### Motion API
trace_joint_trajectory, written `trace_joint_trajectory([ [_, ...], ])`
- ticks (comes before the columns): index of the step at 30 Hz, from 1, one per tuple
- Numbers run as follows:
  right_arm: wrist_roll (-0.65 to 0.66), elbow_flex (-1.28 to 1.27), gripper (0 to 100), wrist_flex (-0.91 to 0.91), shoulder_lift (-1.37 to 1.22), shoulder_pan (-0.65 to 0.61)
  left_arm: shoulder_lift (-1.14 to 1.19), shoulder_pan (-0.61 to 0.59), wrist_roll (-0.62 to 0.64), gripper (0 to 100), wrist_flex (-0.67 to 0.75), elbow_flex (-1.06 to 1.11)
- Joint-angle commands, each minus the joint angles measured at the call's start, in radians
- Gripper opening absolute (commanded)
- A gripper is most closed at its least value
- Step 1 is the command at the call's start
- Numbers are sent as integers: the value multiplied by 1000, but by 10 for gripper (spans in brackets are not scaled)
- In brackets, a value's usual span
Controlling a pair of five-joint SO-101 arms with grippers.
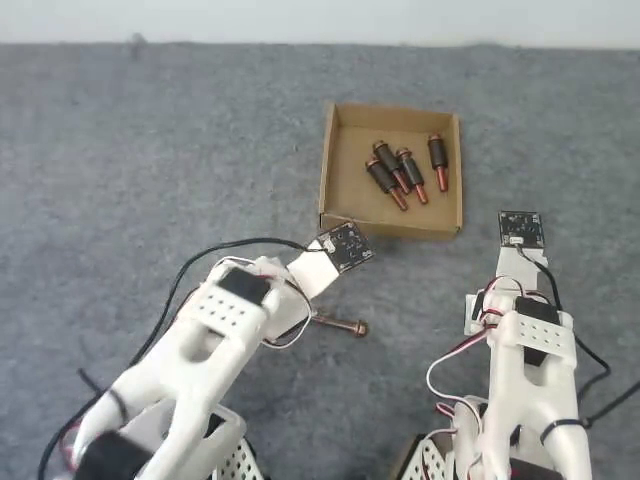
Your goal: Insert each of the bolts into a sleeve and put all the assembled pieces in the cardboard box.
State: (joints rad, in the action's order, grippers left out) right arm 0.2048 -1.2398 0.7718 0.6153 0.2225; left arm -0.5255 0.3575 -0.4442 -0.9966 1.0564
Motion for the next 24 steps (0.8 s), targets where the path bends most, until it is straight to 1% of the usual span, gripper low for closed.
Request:
trace_joint_trajectory([
  [1, 17, 8, 6, -22, 45, -13, -155, -3, -2, 12, -38, -13],
  [3, 17, 8, 6, -22, 45, -13, -221, 0, -8, 12, -87, -21],
  [5, 17, 8, 6, -24, 45, -13, -272, 43, -54, 12, -137, -24],
  [7, 17, 8, 6, -24, 45, -13, -307, 126, -121, 12, -196, -22],
  [8, 17, 8, 6, -24, 45, -13, -316, 169, -135, 12, -216, -25],
  [10, 17, 8, 6, -24, 45, -13, -316, 244, -141, 12, -227, -36],
  [12, 17, 8, 6, -24, 45, -13, -295, 284, -143, 12, -232, -62],
  [14, 17, 8, 6, -24, 45, -13, -242, 293, -147, 12, -232, -91],
  [19, 17, 8, 6, -25, 45, -13, 0, 295, -235, 12, -230, -200],
  [24, 17, 8, 6, -25, 45, -13, 259, 299, -252, 12, -230, -363],
])
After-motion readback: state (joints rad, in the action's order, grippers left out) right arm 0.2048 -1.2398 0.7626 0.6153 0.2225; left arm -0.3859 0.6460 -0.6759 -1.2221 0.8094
